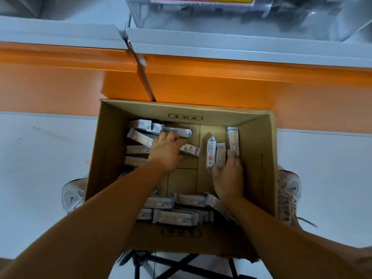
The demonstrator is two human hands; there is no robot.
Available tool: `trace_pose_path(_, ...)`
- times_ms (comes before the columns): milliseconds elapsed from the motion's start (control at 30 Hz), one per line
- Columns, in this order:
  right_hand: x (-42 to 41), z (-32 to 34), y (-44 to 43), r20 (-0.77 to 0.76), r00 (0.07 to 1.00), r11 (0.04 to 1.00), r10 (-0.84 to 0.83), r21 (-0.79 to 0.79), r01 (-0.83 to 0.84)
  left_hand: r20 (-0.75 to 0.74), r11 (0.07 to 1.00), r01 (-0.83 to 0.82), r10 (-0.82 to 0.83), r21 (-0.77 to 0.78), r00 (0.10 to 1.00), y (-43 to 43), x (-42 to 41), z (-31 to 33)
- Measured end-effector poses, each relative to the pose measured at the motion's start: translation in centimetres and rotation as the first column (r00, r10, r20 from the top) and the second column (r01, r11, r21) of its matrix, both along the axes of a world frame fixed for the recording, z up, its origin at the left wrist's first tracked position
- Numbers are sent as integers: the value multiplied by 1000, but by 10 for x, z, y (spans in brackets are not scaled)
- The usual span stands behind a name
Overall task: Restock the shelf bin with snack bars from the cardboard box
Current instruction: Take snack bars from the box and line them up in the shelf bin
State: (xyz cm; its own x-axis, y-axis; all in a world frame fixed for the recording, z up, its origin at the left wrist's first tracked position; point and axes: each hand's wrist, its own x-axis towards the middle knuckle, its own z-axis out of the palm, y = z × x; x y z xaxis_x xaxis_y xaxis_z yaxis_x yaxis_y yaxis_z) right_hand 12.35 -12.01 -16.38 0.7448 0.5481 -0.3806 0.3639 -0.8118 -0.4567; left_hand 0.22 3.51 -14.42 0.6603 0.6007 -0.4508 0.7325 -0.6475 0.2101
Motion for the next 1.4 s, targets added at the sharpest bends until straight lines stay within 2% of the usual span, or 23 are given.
trace_pose_path(100,-5,1,12,45,993,991,109,-86,-105,-80,998,41,-38,44,996,-6,-4,-6)
trace_pose_path(233,-11,1,24,25,987,963,156,-225,-147,-82,995,8,0,98,997,-15,0,-13)
trace_pose_path(333,-8,-1,26,-27,988,967,151,-202,-153,-93,988,18,-4,152,996,-17,6,-16)
trace_pose_path(400,-2,-2,23,-123,983,972,137,-175,-158,-112,984,40,-21,172,993,-15,9,-17)
trace_pose_path(567,1,7,7,-283,956,995,78,-35,-92,-147,982,57,-30,182,989,-13,12,-18)
trace_pose_path(633,-2,13,3,-327,943,998,60,1,-63,-39,995,-43,47,96,998,-18,9,-20)
trace_pose_path(667,-3,17,2,-342,939,999,48,25,-43,52,986,-166,166,-8,985,-22,8,-16)
trace_pose_path(700,-4,21,3,-346,937,998,39,60,-20,120,939,-311,329,-150,937,-25,8,-10)
trace_pose_path(733,-4,27,5,-350,936,995,34,97,0,177,841,-436,505,-320,845,-28,8,-3)
trace_pose_path(800,-5,38,11,-380,924,987,46,160,17,123,569,-523,742,-634,659,-35,9,13)
trace_pose_path(867,-7,53,17,-422,902,975,91,223,7,-17,228,-445,876,-866,482,-38,7,27)
trace_pose_path(900,-8,60,20,-441,890,967,117,254,-2,-78,95,-360,895,-928,438,-37,4,35)
trace_pose_path(933,-9,67,22,-468,873,961,138,276,-5,-111,20,-290,897,-957,429,-35,0,42)
trace_pose_path(1067,-13,100,24,-568,791,920,228,391,17,-52,35,-140,820,-990,570,-29,-13,71)
trace_pose_path(1200,-24,130,22,-592,753,882,287,470,34,-9,23,-50,826,-998,563,-30,-27,107)
trace_pose_path(1300,-34,152,18,-573,738,872,357,488,-43,27,59,-35,805,-998,593,-35,-32,137)
trace_pose_path(1400,-31,180,13,-509,760,859,404,498,-123,59,97,-31,795,-995,604,-39,-30,164)
